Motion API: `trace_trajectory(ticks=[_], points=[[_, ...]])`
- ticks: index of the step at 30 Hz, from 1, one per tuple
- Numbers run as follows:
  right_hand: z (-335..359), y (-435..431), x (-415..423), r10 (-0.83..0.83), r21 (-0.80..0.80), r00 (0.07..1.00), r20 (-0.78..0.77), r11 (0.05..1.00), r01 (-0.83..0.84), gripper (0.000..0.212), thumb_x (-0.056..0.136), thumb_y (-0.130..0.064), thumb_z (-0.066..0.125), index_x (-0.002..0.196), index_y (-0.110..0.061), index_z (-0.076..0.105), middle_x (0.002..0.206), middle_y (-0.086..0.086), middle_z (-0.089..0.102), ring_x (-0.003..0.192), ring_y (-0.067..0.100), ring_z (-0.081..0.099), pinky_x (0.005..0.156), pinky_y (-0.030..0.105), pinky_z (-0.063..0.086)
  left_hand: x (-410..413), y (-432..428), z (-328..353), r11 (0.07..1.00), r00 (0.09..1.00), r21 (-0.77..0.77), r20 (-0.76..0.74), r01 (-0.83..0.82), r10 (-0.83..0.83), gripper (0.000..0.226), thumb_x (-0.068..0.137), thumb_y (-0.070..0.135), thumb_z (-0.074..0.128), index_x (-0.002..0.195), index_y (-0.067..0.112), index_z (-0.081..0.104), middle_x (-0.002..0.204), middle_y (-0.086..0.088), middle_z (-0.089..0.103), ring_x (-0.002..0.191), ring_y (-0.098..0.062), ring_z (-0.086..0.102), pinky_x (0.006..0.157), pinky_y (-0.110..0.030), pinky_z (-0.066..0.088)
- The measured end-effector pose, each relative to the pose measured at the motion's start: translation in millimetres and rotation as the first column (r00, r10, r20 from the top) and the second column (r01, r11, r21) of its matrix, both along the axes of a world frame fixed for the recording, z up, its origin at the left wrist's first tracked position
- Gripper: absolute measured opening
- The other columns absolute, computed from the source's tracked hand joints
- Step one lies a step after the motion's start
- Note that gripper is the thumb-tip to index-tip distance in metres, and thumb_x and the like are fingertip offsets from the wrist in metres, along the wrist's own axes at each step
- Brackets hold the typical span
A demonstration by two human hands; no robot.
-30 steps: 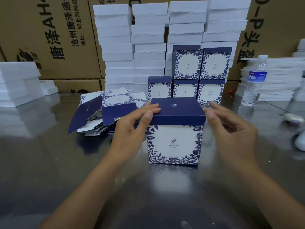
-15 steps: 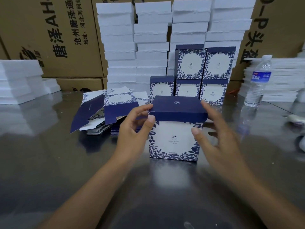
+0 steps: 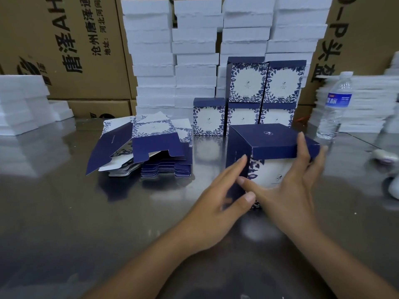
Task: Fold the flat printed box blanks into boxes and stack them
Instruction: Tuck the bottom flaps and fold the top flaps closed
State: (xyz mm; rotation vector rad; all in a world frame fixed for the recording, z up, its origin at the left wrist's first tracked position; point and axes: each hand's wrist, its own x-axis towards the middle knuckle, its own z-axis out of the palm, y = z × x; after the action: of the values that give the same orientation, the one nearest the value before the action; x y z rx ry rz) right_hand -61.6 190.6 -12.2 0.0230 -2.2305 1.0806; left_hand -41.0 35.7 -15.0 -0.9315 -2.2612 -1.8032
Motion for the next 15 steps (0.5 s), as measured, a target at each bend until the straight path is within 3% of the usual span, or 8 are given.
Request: trace_trajectory(ticks=[2, 4, 7, 9, 11, 13, 15], points=[[0, -1, -3, -0.023, -0.034, 1.000, 0.013, 0.999, 0.023, 0.130, 0.048, -0.057, 0.080, 0.145, -0.045, -0.006, 0.154, 0.001, -0.023, 0.145, 0.018, -0.010, 0.114, 0.053, 0.018, 0, 2, -1, 1.000, 0.999, 0.002, 0.027, 0.023, -0.023, 0.056, 0.090, 0.037, 0.050, 0.137, 0.050, 0.023, 0.149, 0.019, 0.031, 0.134, 0.007, 0.031, 0.096, -0.009, 0.039], [0, -2, -8, -0.027, -0.066, 1.000, -0.009, 0.997, 0.027, 0.128, 0.050, -0.048, 0.085, 0.146, -0.043, 0.000, 0.154, 0.003, -0.015, 0.145, 0.018, -0.003, 0.113, 0.043, 0.021, -1, 3, -2, 1.000, 0.999, 0.008, 0.037, 0.028, -0.029, 0.054, 0.090, 0.036, 0.050, 0.138, 0.047, 0.027, 0.145, 0.019, 0.037, 0.129, 0.013, 0.033, 0.092, -0.008, 0.040], [0, -2, -17, -0.032, -0.064, 0.998, -0.055, 0.998, 0.029, 0.122, 0.052, -0.037, 0.088, 0.146, -0.038, 0.010, 0.152, 0.006, -0.003, 0.142, 0.019, 0.010, 0.106, 0.033, 0.026, -8, 1, -2, 0.994, 0.996, 0.093, 0.078, -0.053, 0.045, 0.040, 0.095, 0.031, 0.050, 0.134, 0.033, 0.043, 0.126, 0.017, 0.053, 0.108, 0.009, 0.054, 0.084, -0.009, 0.043], [5, -4, -25, -0.038, -0.035, 0.994, -0.105, 0.999, 0.035, 0.121, 0.052, -0.034, 0.089, 0.146, -0.034, 0.013, 0.150, 0.008, 0.001, 0.140, 0.018, 0.015, 0.106, 0.027, 0.024, -19, -6, -2, 0.961, 0.971, 0.157, 0.101, -0.229, 0.215, 0.022, 0.096, 0.031, 0.050, 0.117, 0.032, 0.054, 0.110, 0.013, 0.060, 0.097, -0.003, 0.060, 0.083, -0.018, 0.047], [18, -7, -37, -0.052, -0.024, 0.984, -0.173, 0.999, 0.048, 0.120, 0.052, -0.036, 0.089, 0.145, -0.034, 0.013, 0.150, 0.009, 0.003, 0.136, 0.010, 0.014, 0.104, 0.021, 0.019, -30, -12, -2, 0.882, 0.911, 0.256, 0.235, -0.395, 0.340, 0.011, 0.097, 0.023, 0.051, 0.100, 0.027, 0.060, 0.089, 0.008, 0.063, 0.081, -0.008, 0.062, 0.073, -0.024, 0.050], [36, -14, -55, -0.055, -0.038, 0.970, -0.235, 0.998, 0.047, 0.120, 0.052, -0.038, 0.088, 0.145, -0.035, 0.012, 0.151, 0.012, 0.002, 0.131, 0.003, 0.011, 0.102, 0.008, 0.009, -42, -16, -3, 0.800, 0.849, 0.359, 0.419, -0.480, 0.322, 0.015, 0.096, 0.016, 0.050, 0.086, 0.017, 0.060, 0.067, 0.006, 0.060, 0.060, -0.010, 0.058, 0.052, -0.020, 0.047], [56, -25, -78, -0.047, -0.044, 0.953, -0.298, 0.998, 0.036, 0.121, 0.052, -0.040, 0.088, 0.146, -0.033, 0.012, 0.150, 0.017, 0.004, 0.131, 0.009, 0.012, 0.092, -0.008, 0.000, -54, -21, -5, 0.754, 0.821, 0.425, 0.509, -0.501, 0.259, 0.030, 0.096, 0.009, 0.048, 0.067, 0.012, 0.054, 0.050, 0.002, 0.049, 0.045, -0.011, 0.049, 0.040, -0.017, 0.038]])
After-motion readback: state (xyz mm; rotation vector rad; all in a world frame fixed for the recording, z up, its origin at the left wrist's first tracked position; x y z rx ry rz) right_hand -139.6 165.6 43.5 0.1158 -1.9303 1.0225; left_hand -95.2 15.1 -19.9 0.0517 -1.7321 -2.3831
